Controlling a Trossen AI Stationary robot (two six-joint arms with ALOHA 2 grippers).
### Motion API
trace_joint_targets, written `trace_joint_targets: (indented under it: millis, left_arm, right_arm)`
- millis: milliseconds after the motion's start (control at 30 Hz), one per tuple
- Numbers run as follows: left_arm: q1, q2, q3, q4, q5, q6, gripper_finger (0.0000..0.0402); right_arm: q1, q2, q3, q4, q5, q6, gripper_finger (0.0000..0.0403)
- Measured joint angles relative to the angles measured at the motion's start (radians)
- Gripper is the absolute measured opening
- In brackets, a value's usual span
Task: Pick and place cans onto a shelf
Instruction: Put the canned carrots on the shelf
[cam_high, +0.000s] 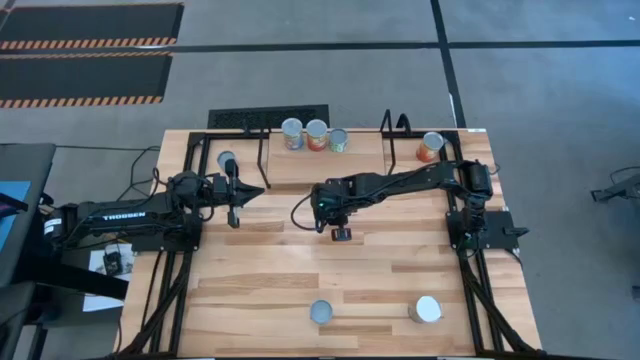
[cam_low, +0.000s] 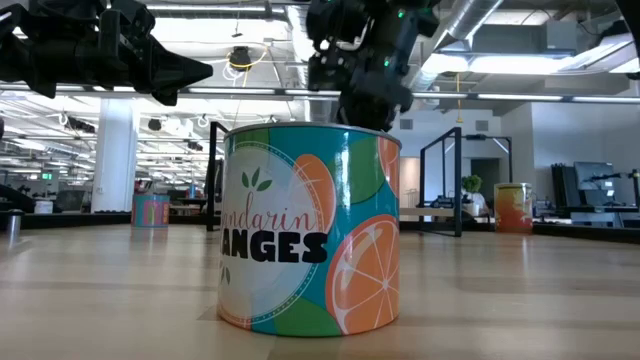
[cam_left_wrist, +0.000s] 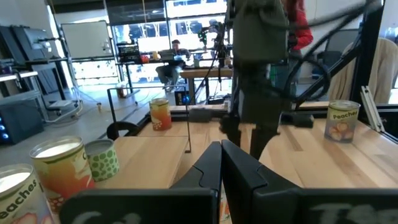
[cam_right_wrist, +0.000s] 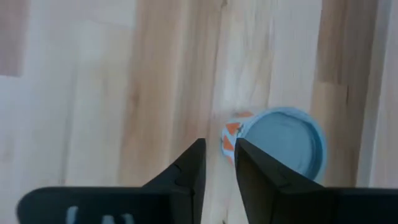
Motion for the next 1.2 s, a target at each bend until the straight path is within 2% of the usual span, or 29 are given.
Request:
trace_joint_targets:
  millis: [133,400,600,667,833,1067,1200]
  left_arm:
    - [0.000,0.000,0.000,-0.003,-0.001,-0.001,0.0000]
    - [0.000,-0.006,-0.002,0.018,0.000,0.001,0.0000]
    - [0.024,-0.049,-0.104,0.141,0.008,-0.020,0.0000]
    - [0.050,-0.073,-0.113,0.160,0.037,-0.045,0.0000]
    - [0.120,-0.120,-0.114,0.088,0.154,-0.063,0.0000]
    - [0.191,-0.172,-0.116,0.011,0.216,-0.068,0.0000]
    - [0.194,-0.184,-0.116,0.010,0.234,-0.072,0.0000]
  right_arm:
    - [-0.007,0.033,0.004,-0.019,0.083,-0.007,0.0125]
    - [-0.021,0.039,0.004,-0.019,0.089,-0.020,0.0130]
    - [-0.032,0.039,0.004,-0.016,0.090,0.019,0.0131]
    - [-0.031,0.039,0.004,-0.012,0.089,0.019,0.0134]
    - [-0.031,0.039,0.004,0.006,0.087,0.018,0.0136]
    - [-0.029,0.021,0.003,0.032,0.092,0.000,0.0122]
    - [-0.025,-0.024,0.004,0.041,0.110,-0.008,0.0084]
